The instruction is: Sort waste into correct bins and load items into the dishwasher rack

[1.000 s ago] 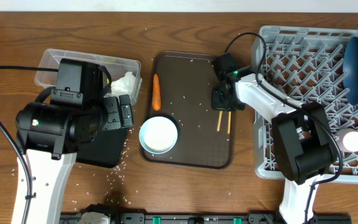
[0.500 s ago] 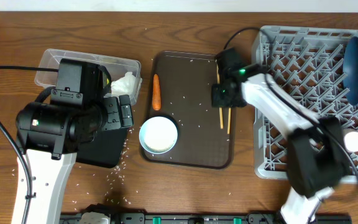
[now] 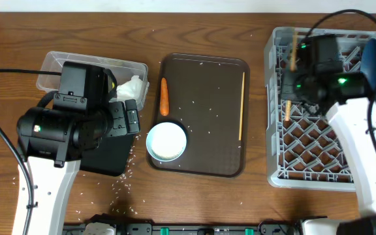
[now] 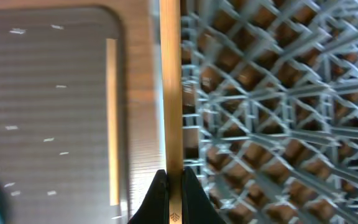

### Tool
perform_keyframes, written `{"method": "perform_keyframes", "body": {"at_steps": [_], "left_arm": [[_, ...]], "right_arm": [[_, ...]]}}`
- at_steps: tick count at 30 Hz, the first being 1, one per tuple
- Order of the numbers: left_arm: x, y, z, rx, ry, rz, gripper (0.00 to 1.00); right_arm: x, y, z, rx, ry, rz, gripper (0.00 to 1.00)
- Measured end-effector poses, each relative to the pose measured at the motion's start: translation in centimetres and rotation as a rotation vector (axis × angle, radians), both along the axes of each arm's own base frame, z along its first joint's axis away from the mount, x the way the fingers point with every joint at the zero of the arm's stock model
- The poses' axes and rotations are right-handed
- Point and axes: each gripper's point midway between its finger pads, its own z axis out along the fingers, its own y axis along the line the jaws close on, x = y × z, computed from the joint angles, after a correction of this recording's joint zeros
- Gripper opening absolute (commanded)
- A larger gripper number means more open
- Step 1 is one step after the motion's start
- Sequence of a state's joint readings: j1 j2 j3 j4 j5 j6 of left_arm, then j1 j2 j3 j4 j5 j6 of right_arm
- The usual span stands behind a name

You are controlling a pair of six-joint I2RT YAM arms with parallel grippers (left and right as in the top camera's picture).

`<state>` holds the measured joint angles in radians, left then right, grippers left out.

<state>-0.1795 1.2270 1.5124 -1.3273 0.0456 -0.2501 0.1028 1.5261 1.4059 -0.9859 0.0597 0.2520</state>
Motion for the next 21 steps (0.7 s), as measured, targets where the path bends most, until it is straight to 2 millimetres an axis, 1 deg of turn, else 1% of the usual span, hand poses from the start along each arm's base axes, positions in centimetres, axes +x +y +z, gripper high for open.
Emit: {"method": "perform_keyframes", "body": {"at_steps": [2,7,10,11,12,14,15,17,18,19,21], "left_arm": [[0.0,0.0,0.0,0.000,0.000,0.000,0.98],[0.0,0.0,0.0,0.000,0.000,0.000,0.98],[0.0,0.0,0.0,0.000,0.000,0.000,0.98],[0.0,0.0,0.0,0.000,0.000,0.000,0.98],[0.0,0.0,0.0,0.000,0.000,0.000,0.98],[0.0,0.0,0.0,0.000,0.000,0.000,0.98],[0.0,0.0,0.0,0.000,0.000,0.000,0.98],[0.0,0.0,0.0,0.000,0.000,0.000,0.98],[0.0,0.0,0.0,0.000,0.000,0.000,0.98],[0.0,0.0,0.0,0.000,0.000,0.000,0.98],[0.0,0.0,0.0,0.000,0.000,0.000,0.98]], "right_arm": [[0.1,-0.6,-1.6,0.005,0.047,0.012,0.01],[0.6,0.0,-5.2,0.017,0.142,0.056,0.01],[0.8,0.0,-6.8,0.014,0.178,0.056,0.01],[0.9,0.0,-7.2,0.012,0.184,0.056,0.04],[1.1,0.0,-7.5,0.010,0.188,0.055,0.12],[1.2,0.0,-7.7,0.006,0.187,0.058,0.34],[1.2,0.0,-7.7,0.006,0.186,0.058,0.40],[1.2,0.6,-7.4,0.014,0.179,0.083,0.46],[1.1,1.3,-7.3,0.027,0.176,0.097,0.47],[1.1,2.1,-7.1,0.045,0.170,0.116,0.48],[1.0,4.7,-6.4,0.079,0.147,0.175,0.49]]}}
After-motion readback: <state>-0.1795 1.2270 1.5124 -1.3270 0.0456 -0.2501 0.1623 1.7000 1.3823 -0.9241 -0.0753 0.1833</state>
